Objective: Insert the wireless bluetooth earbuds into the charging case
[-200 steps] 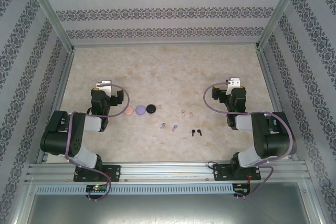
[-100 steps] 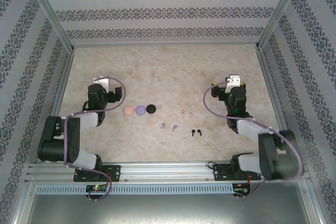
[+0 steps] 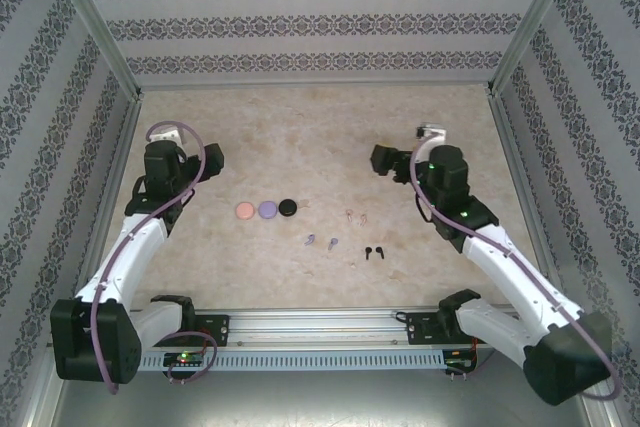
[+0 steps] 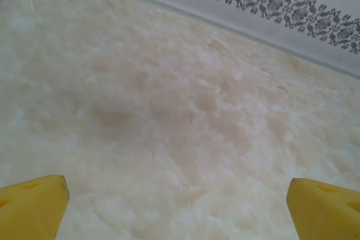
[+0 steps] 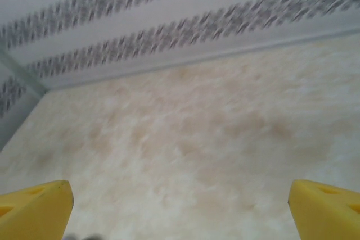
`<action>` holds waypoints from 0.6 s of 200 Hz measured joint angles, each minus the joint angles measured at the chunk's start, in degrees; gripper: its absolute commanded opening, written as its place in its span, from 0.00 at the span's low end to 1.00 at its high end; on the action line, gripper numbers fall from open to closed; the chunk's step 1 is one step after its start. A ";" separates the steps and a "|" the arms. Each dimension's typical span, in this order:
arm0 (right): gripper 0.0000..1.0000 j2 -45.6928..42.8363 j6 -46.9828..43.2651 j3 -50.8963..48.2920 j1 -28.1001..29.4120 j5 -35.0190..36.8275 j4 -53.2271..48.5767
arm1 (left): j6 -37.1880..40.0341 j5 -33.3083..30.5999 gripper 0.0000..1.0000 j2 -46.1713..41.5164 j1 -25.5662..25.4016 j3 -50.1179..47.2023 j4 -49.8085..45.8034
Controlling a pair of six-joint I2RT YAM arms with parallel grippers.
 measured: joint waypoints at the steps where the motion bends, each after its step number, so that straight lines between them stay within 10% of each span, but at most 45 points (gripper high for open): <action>1: 0.98 0.15 0.04 0.26 0.33 0.15 -0.26 | -0.15 0.09 0.99 0.00 0.00 0.07 -0.20; 48: 0.98 18.67 4.81 19.87 16.98 16.22 -22.12 | -8.04 6.08 0.99 1.70 -0.48 2.82 -6.75; 120: 0.98 52.04 16.24 56.26 24.52 24.24 -52.87 | -11.43 9.05 0.99 8.81 -0.85 6.91 -7.10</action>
